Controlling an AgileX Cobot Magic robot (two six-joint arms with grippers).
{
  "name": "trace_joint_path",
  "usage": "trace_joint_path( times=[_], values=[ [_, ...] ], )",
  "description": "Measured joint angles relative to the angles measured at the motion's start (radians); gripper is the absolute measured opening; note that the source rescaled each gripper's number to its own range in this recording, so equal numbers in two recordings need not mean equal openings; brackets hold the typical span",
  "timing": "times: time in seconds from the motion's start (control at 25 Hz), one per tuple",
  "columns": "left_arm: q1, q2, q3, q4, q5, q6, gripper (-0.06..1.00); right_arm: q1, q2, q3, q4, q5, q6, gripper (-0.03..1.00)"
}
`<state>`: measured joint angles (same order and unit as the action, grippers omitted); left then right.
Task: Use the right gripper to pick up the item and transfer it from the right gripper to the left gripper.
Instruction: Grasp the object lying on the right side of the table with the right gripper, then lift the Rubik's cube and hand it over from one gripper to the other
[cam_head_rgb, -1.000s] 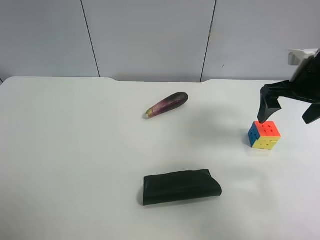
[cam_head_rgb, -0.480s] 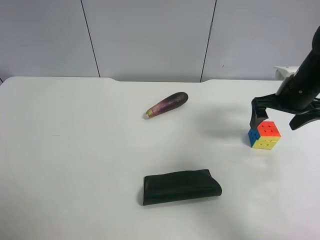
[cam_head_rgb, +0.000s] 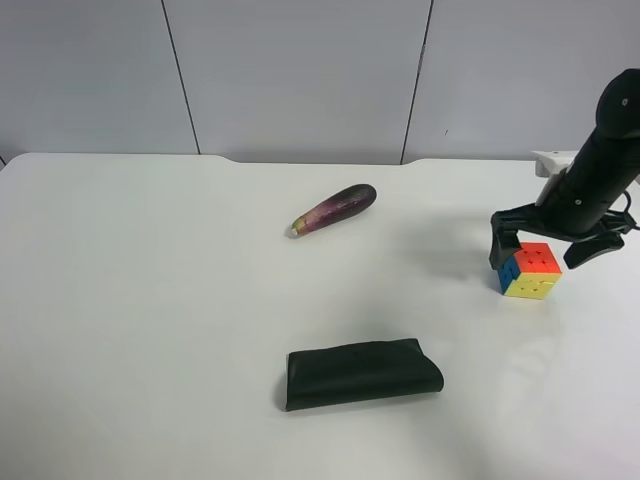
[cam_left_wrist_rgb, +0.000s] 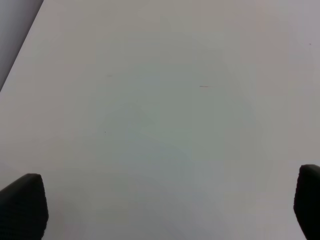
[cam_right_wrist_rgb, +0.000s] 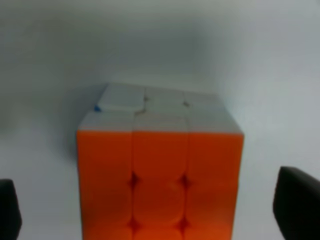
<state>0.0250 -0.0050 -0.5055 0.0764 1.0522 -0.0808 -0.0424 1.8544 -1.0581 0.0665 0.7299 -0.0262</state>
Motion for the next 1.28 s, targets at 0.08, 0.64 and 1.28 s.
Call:
trace_joint_path(
  times=[0.08,0.64,1.28],
  values=[
    [0.000,0.000,0.000,0.000,0.000,0.000,1.00,0.000,0.012,0.000,-0.001,-0.015,0.000,1.00],
    [0.000,0.000,0.000,0.000,0.000,0.000,1.00,0.000,0.061,0.000,-0.001,-0.040,0.000,0.50],
    [0.000,0.000,0.000,0.000,0.000,0.000,1.00,0.000,0.052,-0.048,0.036,0.065,0.000,0.00]
  ],
)
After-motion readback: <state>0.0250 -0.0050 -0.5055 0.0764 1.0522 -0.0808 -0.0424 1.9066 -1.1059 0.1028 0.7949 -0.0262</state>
